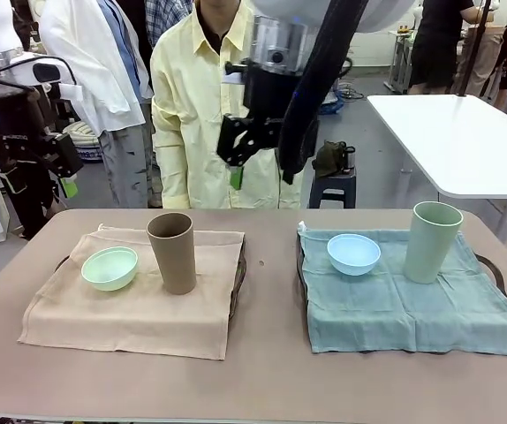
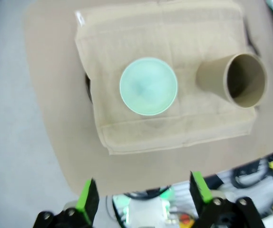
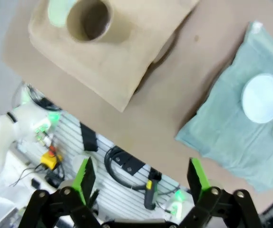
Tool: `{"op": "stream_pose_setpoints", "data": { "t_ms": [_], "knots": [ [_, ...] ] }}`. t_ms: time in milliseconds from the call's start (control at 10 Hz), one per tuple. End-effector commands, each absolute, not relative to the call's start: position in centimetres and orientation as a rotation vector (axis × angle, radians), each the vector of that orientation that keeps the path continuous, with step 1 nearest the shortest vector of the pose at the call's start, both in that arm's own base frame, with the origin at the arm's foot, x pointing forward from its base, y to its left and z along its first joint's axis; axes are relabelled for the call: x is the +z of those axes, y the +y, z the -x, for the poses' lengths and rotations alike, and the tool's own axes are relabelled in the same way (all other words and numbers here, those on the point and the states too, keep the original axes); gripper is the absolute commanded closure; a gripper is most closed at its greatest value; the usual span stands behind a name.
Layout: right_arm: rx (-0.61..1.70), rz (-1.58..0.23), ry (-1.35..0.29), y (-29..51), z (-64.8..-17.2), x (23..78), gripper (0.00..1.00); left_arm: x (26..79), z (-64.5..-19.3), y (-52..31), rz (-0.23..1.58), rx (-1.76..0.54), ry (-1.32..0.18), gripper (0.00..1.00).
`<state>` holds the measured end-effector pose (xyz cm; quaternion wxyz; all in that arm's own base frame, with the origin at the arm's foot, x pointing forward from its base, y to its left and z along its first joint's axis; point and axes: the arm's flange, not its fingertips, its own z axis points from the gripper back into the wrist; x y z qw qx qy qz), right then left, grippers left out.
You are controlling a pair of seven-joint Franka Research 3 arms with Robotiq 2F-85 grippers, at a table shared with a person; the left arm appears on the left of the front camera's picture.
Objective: Set up a tray with a mat and arrange the tableware.
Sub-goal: Place the Picnic Bowl and Reusable plastic cup back onto the Handle tray in front of the human's position.
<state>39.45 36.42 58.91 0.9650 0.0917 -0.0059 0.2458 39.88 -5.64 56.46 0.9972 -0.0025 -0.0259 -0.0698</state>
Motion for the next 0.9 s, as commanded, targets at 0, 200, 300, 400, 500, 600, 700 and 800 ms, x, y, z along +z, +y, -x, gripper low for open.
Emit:
{"op": "stream_pose_setpoints", "data": {
  "t_ms": [0,200,300,400,500,600,700,800],
  "knots": [
    [0.338,-0.256,-0.001,30.4,-41.7,58.1,0.0,55.6,-40.9,-3.3,0.148,-0.138,0.023,0.0],
    [0.202,-0.278,-0.002,23.6,-42.5,57.6,0.0,54.6,-42.6,-2.0,0.285,-0.165,0.06,0.0],
    [0.162,-0.28,0.006,20.5,-41.8,57.6,0.0,54.9,-43.0,-1.5,0.326,-0.194,0.065,0.0],
    [0.134,-0.298,0.0,17.6,-41.0,57.8,0.0,55.3,-43.4,-1.1,0.387,-0.22,0.059,0.0],
    [0.142,-0.318,-0.003,14.8,-39.9,58.1,0.0,55.7,-43.8,-0.5,0.457,-0.241,0.049,0.0],
    [0.122,-0.338,-0.019,12.1,-38.8,58.5,0.0,56.3,-44.1,0.2,0.504,-0.242,0.031,0.0],
    [0.123,-0.435,-0.03,9.6,-37.0,58.6,0.0,57.5,-43.7,1.2,0.545,-0.221,0.016,0.0],
    [0.124,-0.543,-0.058,7.0,-35.8,58.6,0.0,57.8,-44.0,2.1,0.592,-0.181,-0.011,0.0]
  ]
}}
